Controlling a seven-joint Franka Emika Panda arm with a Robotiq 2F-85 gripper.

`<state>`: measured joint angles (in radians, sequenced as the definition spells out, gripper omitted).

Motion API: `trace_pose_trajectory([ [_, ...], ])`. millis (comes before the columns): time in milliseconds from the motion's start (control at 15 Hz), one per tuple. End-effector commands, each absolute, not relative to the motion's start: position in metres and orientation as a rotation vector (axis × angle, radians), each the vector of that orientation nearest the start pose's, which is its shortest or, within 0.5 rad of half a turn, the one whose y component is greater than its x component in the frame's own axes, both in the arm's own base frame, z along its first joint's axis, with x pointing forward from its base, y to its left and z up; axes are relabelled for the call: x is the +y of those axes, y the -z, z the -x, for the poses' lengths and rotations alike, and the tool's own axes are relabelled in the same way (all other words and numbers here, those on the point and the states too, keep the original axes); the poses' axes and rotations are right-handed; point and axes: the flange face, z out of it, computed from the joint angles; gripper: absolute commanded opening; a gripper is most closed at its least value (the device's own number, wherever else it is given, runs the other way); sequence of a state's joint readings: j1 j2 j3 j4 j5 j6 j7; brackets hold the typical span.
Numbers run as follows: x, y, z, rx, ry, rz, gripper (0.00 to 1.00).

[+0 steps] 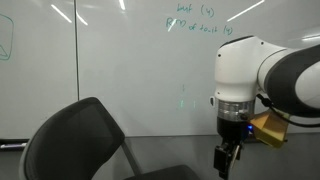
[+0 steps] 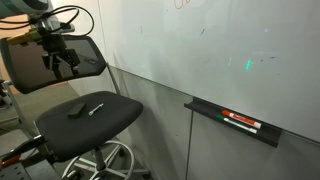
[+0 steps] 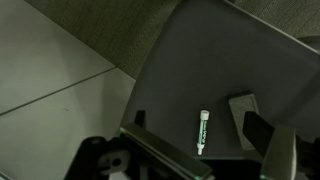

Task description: Use the marker on the chair to draw on the whiteboard

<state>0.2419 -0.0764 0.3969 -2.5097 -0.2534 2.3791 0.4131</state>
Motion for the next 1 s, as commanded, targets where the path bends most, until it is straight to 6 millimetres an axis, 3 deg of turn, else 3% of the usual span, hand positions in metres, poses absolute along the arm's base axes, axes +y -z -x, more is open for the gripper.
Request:
trace_pose_trajectory([
  [0, 0.268, -0.283, -0.39, -0.63, 0.124, 3.258, 1.0],
  [467, 0.268, -0.232, -0.413, -0.585, 0.097, 3.253, 1.0],
  [933, 0.3, -0.189, -0.436, -0.642, 0.083, 3.245, 1.0],
])
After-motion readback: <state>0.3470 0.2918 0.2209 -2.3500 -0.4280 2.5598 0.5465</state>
